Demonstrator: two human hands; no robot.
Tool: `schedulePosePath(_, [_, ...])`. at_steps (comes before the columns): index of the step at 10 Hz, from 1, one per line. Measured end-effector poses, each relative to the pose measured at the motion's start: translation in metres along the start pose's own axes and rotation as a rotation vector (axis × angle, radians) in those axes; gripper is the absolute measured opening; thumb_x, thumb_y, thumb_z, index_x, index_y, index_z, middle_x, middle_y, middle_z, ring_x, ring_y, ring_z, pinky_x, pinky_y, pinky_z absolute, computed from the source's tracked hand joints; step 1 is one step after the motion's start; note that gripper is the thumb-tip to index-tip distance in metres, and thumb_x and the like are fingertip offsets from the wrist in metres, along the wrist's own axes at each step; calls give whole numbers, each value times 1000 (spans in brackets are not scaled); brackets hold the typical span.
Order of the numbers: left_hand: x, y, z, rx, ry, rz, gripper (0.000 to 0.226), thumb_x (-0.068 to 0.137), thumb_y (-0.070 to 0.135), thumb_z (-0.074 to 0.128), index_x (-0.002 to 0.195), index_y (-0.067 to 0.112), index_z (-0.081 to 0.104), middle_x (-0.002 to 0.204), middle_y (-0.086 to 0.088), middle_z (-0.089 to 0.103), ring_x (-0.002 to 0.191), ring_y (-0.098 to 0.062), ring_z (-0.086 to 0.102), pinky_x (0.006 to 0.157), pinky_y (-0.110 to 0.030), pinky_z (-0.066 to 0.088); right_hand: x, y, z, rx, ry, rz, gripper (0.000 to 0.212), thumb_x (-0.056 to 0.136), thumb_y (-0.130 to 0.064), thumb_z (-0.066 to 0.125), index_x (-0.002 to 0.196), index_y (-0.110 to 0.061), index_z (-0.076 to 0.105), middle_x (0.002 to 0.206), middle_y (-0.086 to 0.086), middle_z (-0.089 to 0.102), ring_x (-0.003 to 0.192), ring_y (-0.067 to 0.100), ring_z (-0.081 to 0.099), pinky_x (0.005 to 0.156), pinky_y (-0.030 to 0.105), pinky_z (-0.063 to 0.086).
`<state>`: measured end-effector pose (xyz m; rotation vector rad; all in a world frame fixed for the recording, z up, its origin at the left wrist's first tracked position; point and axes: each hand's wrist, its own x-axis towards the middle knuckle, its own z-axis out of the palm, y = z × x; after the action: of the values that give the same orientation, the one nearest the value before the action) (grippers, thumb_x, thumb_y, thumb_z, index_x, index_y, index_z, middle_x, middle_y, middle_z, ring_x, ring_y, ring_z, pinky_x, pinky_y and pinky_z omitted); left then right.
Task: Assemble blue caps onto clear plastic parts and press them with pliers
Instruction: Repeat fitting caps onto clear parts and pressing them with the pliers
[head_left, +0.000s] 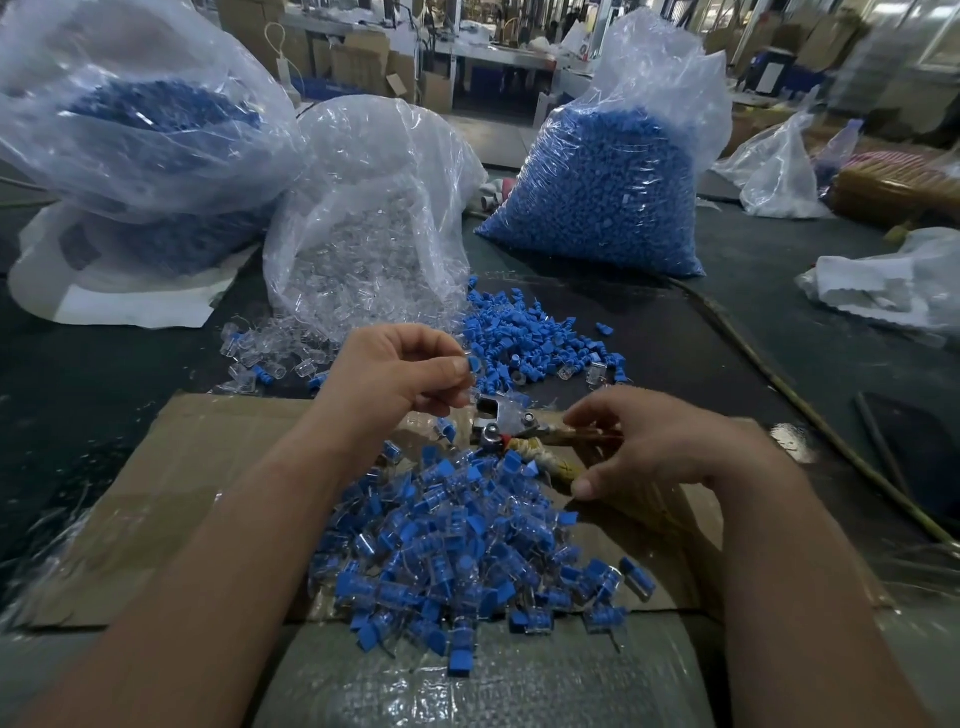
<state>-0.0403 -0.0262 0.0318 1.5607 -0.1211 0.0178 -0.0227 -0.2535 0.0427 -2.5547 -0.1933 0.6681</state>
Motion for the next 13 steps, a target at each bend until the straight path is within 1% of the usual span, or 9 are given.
schedulePosePath(1, [1,-1,0,2,-4,-4,9,79,-1,61,74,6,62,60,-2,68,53,-10,63,52,-18,52,2,-1,3,-102,10,-20,75,59,-35,83,124,-33,46,97,-26,36,101,7,38,83,27,33])
schedulePosePath(3, [1,-1,1,0,-4,1,10,79,-2,60,74,6,61,60,-1,68,53,-10,63,51,-17,51,5,-6,4,-83,98,-26,63,63,-29,82,119,-31,54,91,-21,45,84,1,44,70,24,38])
schedulePosePath(5, [1,-1,0,-6,9,14,11,81,-4,59,75,6,60,60,-1,67,54,-9,63,52,-17,51,12,-17,13,-188,258,-61,43,69,-27,73,111,-26,62,92,-8,56,86,9,53,73,28,47])
schedulePosePath(6, [2,-2,0,-9,15,17,12,81,-4,59,74,6,60,59,-1,67,54,-9,63,51,-17,51,18,-18,16,-215,289,-87,28,74,-24,69,101,-26,60,87,-9,53,81,7,49,68,25,44])
schedulePosePath(8, [3,-4,-1,-26,38,16,14,82,-5,58,74,7,60,58,0,67,53,-8,63,51,-17,51,26,-14,22,-257,410,-76,22,79,-13,62,91,-28,51,90,-7,48,83,11,45,67,27,37])
schedulePosePath(9, [4,-5,-1,-39,62,15,13,82,-6,57,76,6,59,57,1,66,53,-8,63,51,-17,51,23,-13,19,-244,555,-131,22,77,-15,63,87,-27,47,82,-10,40,77,10,38,59,26,29])
schedulePosePath(10, [5,-5,-1,-55,94,19,14,83,-6,56,77,6,58,57,2,66,53,-8,63,53,-17,52,18,-17,20,-158,689,-222,17,82,-17,59,88,-24,45,85,-6,43,80,15,41,64,29,30])
schedulePosePath(11, [4,-5,-1,-41,126,43,14,84,-5,55,77,7,58,58,4,67,55,-7,63,55,-20,54,14,-24,25,-82,718,-260,14,88,-27,56,89,-27,42,80,-8,46,72,16,44,60,30,29])
schedulePosePath(13, [2,-2,1,-13,170,88,16,85,-4,55,77,10,58,57,7,66,56,-7,63,61,-26,56,12,-31,33,-57,604,-336,16,88,-28,56,90,-28,40,78,-13,44,67,1,41,52,23,25])
